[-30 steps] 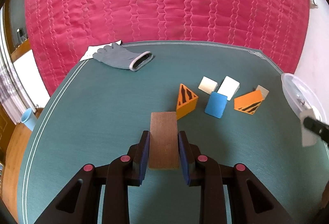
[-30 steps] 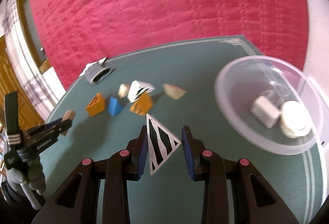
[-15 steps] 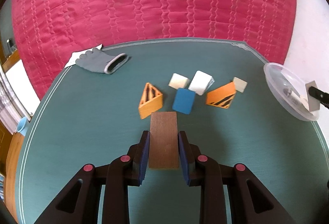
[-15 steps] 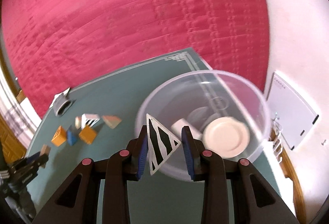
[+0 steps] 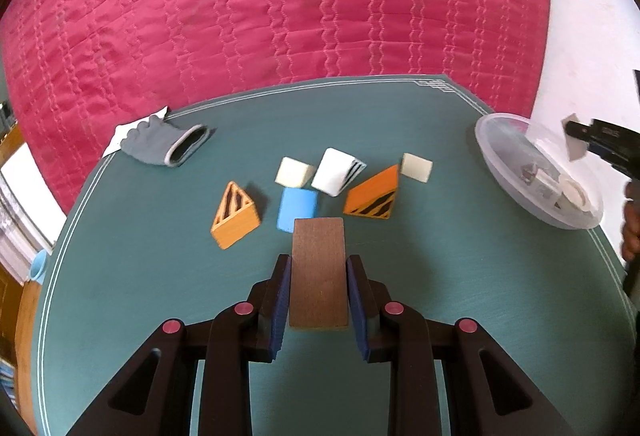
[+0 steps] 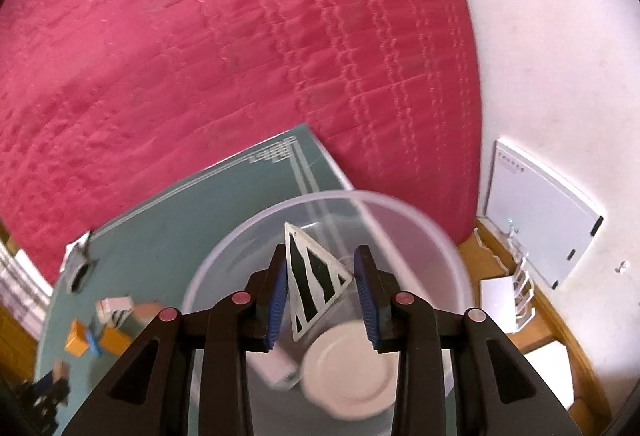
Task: Organize rigid objects
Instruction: 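Carry the striped triangle into the clear bowl with the right gripper while the left holds the brown block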
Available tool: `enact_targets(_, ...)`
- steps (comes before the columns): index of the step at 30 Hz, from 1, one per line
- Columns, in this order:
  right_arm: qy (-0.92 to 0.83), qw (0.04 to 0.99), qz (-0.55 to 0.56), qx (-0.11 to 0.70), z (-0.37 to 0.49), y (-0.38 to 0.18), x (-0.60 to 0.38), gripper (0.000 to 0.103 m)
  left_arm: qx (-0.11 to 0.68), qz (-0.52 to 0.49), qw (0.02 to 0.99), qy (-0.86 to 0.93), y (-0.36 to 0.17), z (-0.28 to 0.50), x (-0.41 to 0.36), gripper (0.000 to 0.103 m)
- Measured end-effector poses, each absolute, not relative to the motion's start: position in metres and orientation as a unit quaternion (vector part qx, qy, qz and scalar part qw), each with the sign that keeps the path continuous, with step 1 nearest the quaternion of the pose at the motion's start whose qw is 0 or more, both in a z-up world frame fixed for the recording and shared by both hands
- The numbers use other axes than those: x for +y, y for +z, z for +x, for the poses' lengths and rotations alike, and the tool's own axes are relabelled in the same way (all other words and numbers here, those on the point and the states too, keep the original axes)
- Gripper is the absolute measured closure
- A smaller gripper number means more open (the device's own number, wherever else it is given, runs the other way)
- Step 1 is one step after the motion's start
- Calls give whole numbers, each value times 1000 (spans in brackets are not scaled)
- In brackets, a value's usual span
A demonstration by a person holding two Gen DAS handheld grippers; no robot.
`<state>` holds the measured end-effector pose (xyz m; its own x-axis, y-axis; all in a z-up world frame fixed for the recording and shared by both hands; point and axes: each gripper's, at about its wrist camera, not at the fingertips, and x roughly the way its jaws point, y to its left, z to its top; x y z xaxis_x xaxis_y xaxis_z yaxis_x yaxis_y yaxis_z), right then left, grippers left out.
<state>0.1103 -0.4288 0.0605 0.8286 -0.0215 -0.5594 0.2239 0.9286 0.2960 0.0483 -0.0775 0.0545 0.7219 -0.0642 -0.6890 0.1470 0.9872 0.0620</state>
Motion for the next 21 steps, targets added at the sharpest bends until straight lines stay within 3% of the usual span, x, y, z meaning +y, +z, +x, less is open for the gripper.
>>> enact_targets(2,-77,940,177,281,114,57,-433,58,369,55,925,-65,56,50,-83,74)
enact_targets(21,-99,946,190,245,91,55,-435,55,357,67,917,-166,67,82,-179,74)
